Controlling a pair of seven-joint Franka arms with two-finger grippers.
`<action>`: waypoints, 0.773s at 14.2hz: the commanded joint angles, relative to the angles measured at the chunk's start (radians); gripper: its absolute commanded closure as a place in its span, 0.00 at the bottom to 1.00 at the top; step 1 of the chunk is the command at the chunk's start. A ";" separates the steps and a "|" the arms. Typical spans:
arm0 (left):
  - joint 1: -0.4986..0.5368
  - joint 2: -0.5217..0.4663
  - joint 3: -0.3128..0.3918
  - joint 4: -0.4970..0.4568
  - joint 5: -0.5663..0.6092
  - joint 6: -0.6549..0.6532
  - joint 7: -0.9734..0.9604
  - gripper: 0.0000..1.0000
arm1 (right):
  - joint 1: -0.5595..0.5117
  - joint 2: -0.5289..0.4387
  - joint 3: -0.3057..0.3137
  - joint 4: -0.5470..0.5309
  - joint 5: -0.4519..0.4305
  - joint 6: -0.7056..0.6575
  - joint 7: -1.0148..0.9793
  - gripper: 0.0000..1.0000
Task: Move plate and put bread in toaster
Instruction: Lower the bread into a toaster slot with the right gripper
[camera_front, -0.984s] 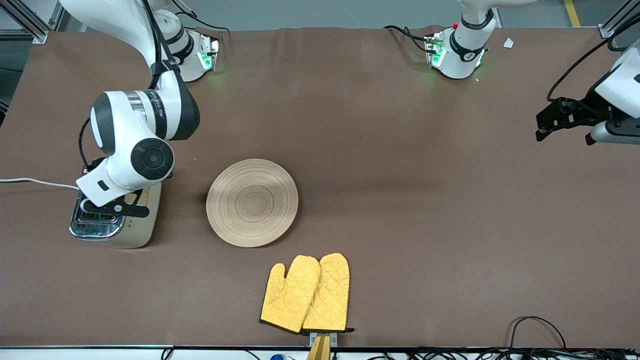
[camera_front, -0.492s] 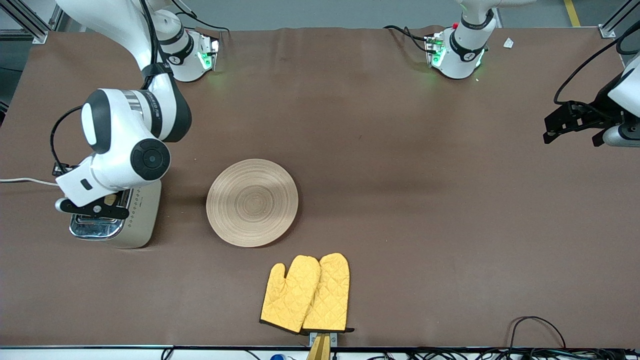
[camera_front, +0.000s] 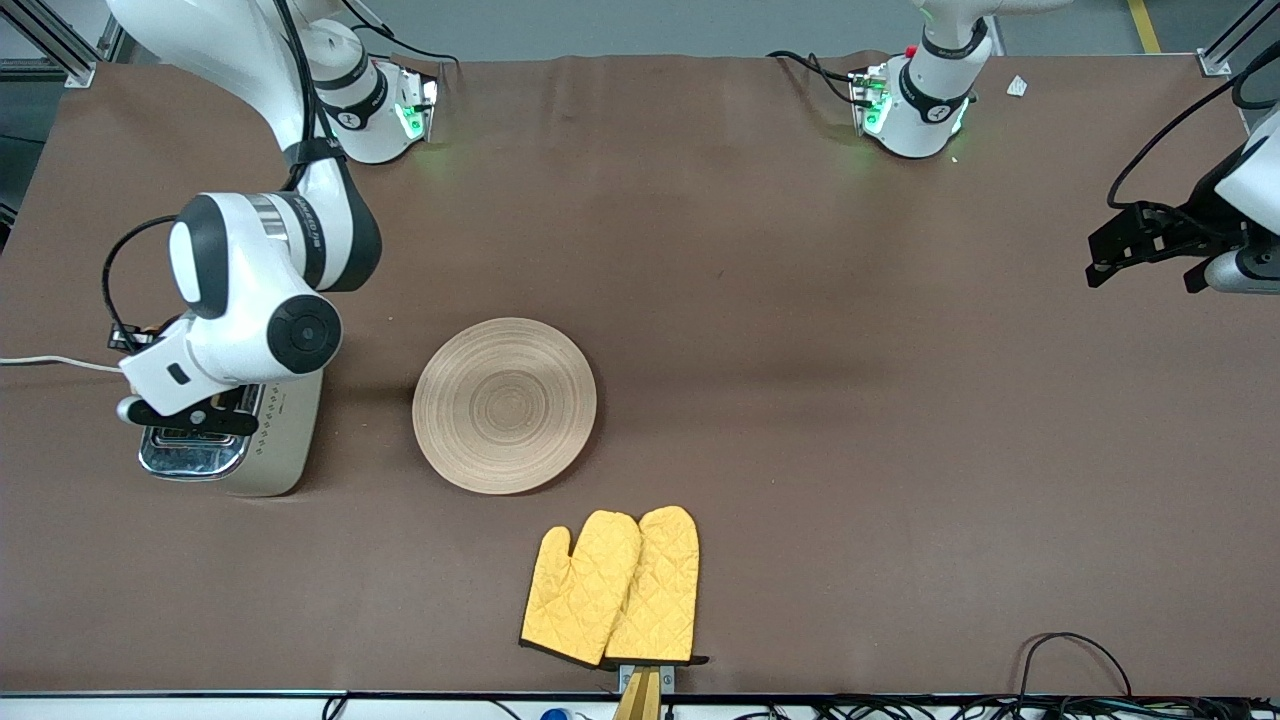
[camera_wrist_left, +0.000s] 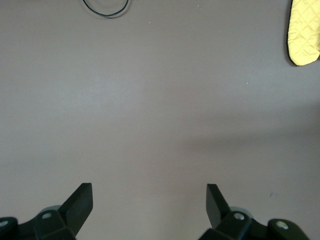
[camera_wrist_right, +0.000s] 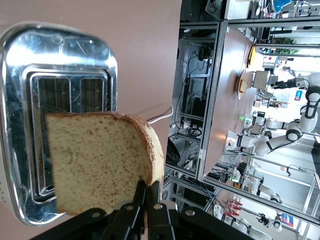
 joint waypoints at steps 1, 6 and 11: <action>-0.004 0.010 0.003 0.029 -0.008 -0.025 0.003 0.00 | 0.016 0.005 0.006 -0.043 -0.028 -0.003 0.055 0.99; -0.001 0.012 0.003 0.024 -0.008 -0.025 0.004 0.00 | 0.004 0.053 0.006 -0.031 -0.070 0.069 0.057 0.99; -0.004 0.012 0.003 0.026 -0.008 -0.025 -0.007 0.00 | -0.001 0.054 0.006 -0.011 -0.126 0.092 0.057 0.99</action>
